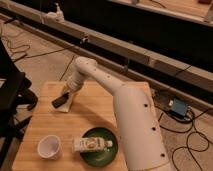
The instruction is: Place the eraser on the white sponge
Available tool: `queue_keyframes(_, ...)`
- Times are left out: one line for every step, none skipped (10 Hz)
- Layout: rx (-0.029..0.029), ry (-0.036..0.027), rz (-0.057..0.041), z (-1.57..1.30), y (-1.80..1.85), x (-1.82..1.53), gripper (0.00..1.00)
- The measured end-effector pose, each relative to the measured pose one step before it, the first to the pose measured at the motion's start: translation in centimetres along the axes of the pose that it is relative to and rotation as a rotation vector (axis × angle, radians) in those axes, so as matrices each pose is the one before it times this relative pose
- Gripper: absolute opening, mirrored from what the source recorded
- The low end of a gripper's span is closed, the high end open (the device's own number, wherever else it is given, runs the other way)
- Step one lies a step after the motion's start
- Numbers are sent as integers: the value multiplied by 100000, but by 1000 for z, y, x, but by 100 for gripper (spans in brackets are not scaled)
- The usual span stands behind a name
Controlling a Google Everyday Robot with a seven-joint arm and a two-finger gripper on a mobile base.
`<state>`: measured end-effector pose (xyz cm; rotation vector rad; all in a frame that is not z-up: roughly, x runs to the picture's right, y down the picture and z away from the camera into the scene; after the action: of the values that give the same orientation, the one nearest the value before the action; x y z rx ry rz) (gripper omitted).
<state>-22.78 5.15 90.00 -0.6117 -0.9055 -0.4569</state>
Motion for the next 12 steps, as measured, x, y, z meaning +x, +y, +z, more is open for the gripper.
queue_keyframes(346,-898,870,166,112,461,39)
queue_keyframes(-224,-544,1019,211,264,545,50)
queue_keyframes(-444,-506,1133,203,303,552,62)
queue_keyframes(-408,-289,717,210,197,339,71)
queue_keyframes(-526,-304,837,203,221,395,77)
queue_keyframes(-484,-152,466,110,151,212,78)
queue_keyframes(-506,-2,467,74,130,251,78)
queue_keyframes(-330,92,154,26,33,103,78)
queue_keyframes(-304,356,-187,-40,0,-7,78)
queue_keyframes(6,560,-429,-261,-66,-97,78)
queue_keyframes(-200,864,-658,-372,100,-106,78)
queue_keyframes(958,1174,-904,-699,-93,-242,78)
